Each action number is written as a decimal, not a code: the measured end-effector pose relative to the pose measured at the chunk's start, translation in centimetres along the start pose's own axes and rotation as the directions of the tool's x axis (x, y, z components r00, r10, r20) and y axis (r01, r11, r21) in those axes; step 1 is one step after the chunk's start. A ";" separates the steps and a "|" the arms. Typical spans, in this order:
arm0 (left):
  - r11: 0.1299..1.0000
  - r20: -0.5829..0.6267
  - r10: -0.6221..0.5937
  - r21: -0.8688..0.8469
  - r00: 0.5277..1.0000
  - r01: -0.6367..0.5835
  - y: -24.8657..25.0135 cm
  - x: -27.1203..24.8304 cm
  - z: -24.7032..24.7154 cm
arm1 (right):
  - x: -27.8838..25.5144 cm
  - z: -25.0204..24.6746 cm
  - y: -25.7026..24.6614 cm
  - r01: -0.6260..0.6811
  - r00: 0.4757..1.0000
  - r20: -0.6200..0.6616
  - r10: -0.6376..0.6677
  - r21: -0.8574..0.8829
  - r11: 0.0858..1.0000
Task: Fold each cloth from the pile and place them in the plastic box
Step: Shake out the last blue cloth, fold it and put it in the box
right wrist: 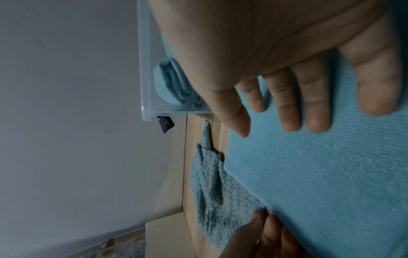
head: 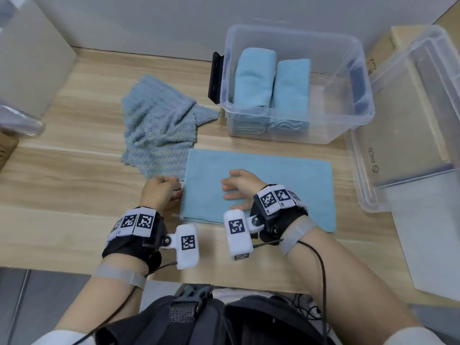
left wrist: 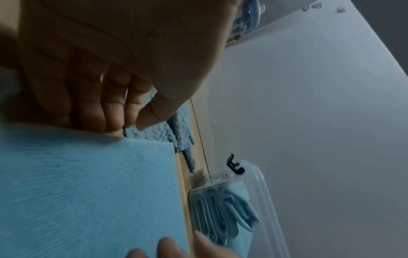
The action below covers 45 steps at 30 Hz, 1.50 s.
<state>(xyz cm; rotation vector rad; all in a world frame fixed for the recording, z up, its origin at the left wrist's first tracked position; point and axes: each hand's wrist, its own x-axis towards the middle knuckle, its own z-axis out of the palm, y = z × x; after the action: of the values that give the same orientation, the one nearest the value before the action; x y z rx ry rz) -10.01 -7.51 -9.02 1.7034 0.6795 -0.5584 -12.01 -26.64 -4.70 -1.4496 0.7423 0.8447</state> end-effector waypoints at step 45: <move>1.000 0.530 -0.016 0.020 0.848 0.007 3.8 -5.2 8.7 | -2.2 -4.8 3.6 0.150 0.989 -0.028 -0.148 0.151 0.977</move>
<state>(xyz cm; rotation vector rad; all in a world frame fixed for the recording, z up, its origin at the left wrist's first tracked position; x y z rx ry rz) -11.17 -17.45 -4.82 1.4605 0.2816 -0.9997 -15.88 -31.67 -4.79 -1.3579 0.6866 0.6469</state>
